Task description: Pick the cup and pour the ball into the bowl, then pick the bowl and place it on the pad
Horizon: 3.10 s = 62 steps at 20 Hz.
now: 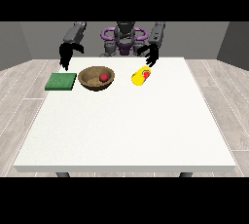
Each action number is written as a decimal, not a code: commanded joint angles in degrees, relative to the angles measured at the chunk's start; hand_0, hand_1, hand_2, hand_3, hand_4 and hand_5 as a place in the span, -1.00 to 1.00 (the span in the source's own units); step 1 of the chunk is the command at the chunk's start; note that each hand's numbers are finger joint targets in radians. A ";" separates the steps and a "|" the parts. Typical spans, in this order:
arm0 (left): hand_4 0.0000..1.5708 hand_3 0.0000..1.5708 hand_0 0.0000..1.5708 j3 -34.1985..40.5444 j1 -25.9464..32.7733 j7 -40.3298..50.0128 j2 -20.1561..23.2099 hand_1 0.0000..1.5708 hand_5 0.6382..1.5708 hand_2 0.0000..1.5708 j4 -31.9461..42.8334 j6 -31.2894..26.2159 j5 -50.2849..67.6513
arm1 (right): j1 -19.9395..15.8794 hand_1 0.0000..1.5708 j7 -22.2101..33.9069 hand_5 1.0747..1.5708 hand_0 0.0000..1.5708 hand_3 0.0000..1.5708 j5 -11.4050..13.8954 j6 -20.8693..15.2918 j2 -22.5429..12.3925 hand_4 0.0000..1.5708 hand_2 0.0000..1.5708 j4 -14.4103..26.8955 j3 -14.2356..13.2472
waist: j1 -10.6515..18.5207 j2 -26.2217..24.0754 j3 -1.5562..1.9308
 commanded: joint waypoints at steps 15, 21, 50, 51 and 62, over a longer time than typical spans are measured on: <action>0.21 -1.00 -1.00 1.04 3.97 1.84 1.53 -1.00 0.70 -1.00 -13.71 -9.77 2.75 | -6.86 -1.00 -21.80 1.00 -1.00 -1.00 3.28 1.77 -0.77 -0.55 -1.00 32.08 -1.89 | 3.03 2.21 0.38; 0.22 -1.00 -1.00 0.84 7.57 0.26 0.83 -1.00 0.69 -1.00 -14.83 -8.98 0.63 | -6.06 -1.00 -28.18 1.00 -1.00 -1.00 4.19 4.41 0.07 -0.55 -1.00 38.23 -0.57 | 1.51 2.03 0.37; 0.46 -1.00 -1.00 8.53 10.69 -0.20 5.88 -1.00 0.54 -1.00 -11.73 -15.56 6.37 | -8.91 1.00 -5.10 0.71 1.00 0.62 -1.81 -10.42 -4.86 0.19 1.00 34.25 -3.04 | -2.08 -6.09 0.23; 0.47 -1.00 -1.00 6.42 12.11 1.54 3.45 -1.00 0.54 -1.00 -13.15 -12.76 4.41 | -8.14 1.00 -3.19 0.70 1.00 0.62 -2.09 -7.62 -8.27 0.17 1.00 35.31 -3.49 | -2.23 -6.54 0.29; 0.50 -1.00 -1.00 9.78 11.36 -2.86 0.86 -1.00 0.52 -1.00 -3.25 -11.15 3.85 | -8.34 1.00 6.74 0.71 1.00 0.65 -2.98 -8.03 -10.36 0.23 1.00 29.28 -0.81 | -6.82 -10.10 0.30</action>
